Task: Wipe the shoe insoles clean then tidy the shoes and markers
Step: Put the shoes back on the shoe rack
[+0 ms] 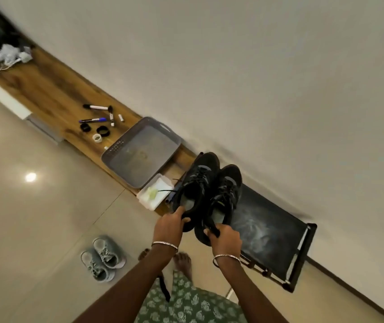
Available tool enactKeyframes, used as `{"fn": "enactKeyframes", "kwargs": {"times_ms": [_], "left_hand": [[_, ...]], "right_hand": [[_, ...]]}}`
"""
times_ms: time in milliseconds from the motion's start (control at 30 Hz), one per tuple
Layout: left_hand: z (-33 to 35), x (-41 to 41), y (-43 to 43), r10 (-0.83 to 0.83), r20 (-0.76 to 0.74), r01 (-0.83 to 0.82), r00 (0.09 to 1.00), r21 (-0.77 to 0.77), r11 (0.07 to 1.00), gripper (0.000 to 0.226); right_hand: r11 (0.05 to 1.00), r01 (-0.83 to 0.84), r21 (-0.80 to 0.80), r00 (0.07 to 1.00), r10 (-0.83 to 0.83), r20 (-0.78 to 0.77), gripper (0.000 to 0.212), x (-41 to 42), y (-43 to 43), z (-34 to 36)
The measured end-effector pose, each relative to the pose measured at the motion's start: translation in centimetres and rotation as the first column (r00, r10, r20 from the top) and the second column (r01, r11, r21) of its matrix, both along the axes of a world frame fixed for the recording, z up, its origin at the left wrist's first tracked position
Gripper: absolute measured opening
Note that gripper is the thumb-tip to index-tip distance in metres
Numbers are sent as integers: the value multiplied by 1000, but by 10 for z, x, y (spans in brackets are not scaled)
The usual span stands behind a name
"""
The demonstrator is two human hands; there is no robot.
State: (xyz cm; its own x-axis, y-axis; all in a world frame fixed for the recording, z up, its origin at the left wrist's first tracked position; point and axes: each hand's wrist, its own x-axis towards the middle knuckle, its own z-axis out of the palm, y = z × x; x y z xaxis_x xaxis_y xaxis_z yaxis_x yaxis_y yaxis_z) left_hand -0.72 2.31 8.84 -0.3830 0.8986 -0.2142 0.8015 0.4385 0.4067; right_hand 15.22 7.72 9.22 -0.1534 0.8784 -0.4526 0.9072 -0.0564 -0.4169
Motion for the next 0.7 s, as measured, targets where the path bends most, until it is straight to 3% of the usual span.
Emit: {"fn": "enactKeyframes", "kwargs": {"times_ms": [433,700], "left_hand": [[-57,2,55,-114,70,129,991,-293,947,27],[-57,0,50,-185,117,213,976,-324,922,36]], "right_hand": [[983,172,-71,981,-164,105,20,-8,12,-58],[970,218,-108,973,-207,97,28,-11,6,-62]]}}
